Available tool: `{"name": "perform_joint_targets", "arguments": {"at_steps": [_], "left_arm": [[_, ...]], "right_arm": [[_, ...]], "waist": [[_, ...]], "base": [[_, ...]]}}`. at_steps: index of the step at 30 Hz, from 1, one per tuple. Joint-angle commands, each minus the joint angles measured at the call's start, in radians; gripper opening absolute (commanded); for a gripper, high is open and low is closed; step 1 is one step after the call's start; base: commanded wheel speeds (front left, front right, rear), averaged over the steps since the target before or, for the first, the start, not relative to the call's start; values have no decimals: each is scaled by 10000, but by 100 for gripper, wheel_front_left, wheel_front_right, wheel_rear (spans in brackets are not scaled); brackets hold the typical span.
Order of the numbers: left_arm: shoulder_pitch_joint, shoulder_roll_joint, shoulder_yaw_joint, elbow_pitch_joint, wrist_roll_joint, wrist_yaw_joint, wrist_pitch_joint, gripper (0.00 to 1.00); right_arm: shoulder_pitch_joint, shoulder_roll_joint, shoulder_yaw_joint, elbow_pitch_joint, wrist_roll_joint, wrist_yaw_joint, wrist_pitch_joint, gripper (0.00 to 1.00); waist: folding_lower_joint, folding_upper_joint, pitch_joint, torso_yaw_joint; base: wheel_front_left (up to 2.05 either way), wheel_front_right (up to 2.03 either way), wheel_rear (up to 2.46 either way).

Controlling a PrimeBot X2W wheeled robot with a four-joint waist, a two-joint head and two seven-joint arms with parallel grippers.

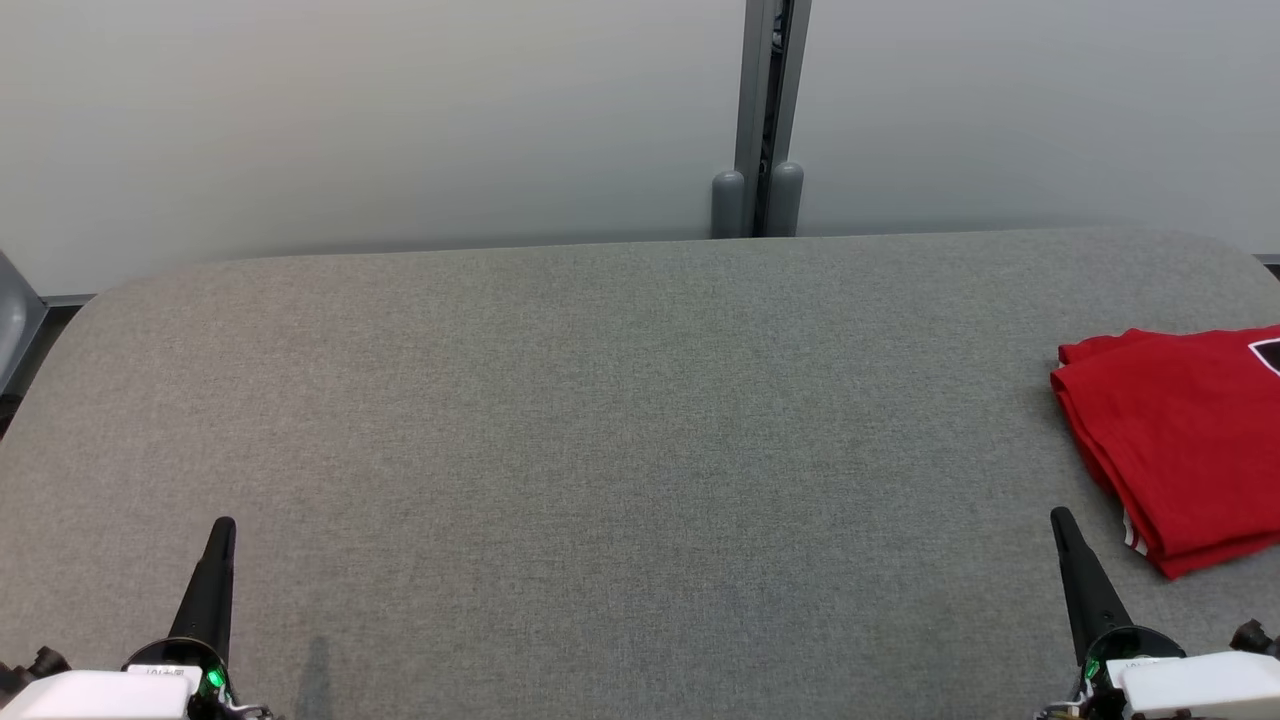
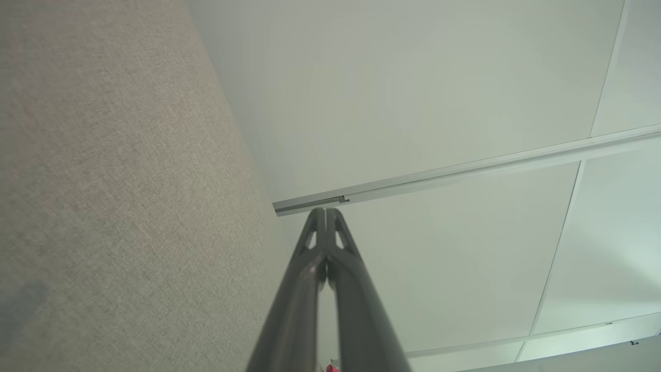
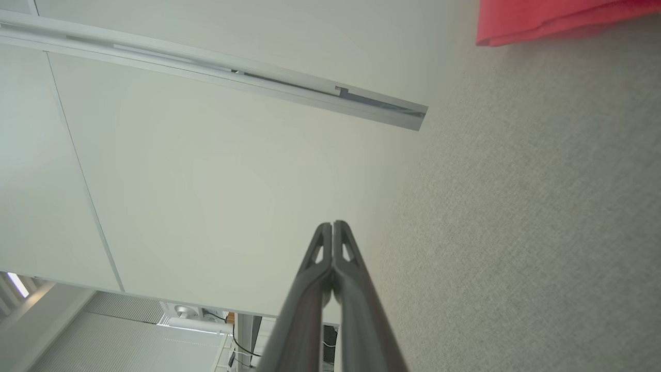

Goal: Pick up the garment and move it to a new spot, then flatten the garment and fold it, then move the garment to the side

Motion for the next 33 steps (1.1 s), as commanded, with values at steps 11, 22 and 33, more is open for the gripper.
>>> {"name": "perform_joint_targets", "arguments": {"at_steps": [11, 22, 33], "left_arm": [[-218, -139, 399, 16, -685, -263, 328, 0], [-271, -328, 703, 68, -1220, -427, 607, 0], [-297, -401, 813, 82, -1307, -456, 706, 0]], "right_arm": [[-185, -17, 63, 83, 872, 1, -54, 0], [-182, -1, 121, 183, 1611, 0, -48, 0], [-190, 10, 124, 215, 1780, 0, -28, 0]], "waist": [[0, -1, -21, -21], [0, -1, -44, -44], [0, -1, -51, -52]], "base": [[0, 0, 0], [0, 0, 0], [0, 0, 0]]}}
